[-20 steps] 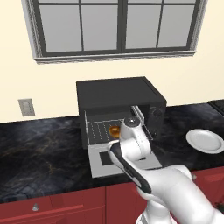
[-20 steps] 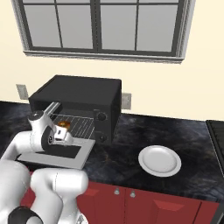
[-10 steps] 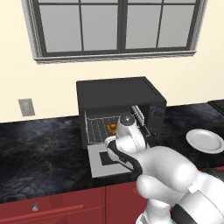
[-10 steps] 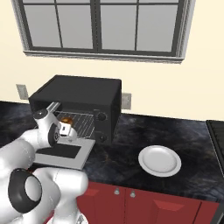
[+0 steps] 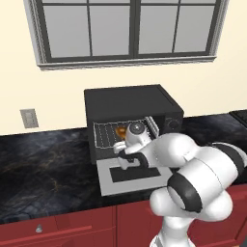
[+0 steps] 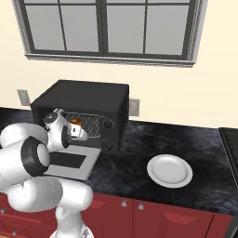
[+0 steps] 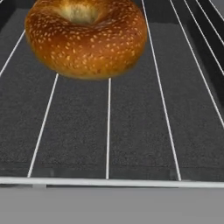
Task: Pick up the bagel from the plate, place it on the toaster oven rack, close the door, and set the timer.
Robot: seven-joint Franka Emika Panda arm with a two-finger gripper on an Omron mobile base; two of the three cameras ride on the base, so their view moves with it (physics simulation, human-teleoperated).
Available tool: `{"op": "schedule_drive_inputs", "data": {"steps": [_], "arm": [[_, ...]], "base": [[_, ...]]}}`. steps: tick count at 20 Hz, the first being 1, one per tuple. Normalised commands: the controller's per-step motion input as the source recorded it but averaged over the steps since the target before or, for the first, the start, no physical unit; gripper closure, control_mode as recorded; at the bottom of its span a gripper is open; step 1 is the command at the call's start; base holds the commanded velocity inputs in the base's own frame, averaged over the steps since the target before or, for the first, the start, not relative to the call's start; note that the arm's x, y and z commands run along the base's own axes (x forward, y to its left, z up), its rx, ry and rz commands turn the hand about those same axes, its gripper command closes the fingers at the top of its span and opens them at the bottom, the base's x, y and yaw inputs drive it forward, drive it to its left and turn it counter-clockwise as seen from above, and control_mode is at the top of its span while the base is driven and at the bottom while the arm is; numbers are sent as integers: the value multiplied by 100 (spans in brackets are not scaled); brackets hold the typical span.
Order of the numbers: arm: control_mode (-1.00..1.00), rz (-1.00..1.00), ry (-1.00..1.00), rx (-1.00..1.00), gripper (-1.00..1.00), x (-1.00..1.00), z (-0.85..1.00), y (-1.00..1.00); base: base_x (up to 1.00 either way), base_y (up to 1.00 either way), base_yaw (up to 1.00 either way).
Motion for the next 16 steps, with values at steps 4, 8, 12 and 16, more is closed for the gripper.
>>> {"op": "schedule_drive_inputs", "data": {"steps": [4,8,12,16], "arm": [[-100,0,-7,0,-100,-18,49,1],[-100,0,0,0,-100,-100,88,0],[-100,6,0,0,-100,-100,98,1],[-100,17,6,-4,-100,-100,64,32]], "base": [[0,0,0],[0,0,0],[0,0,0],[0,0,0]]}}
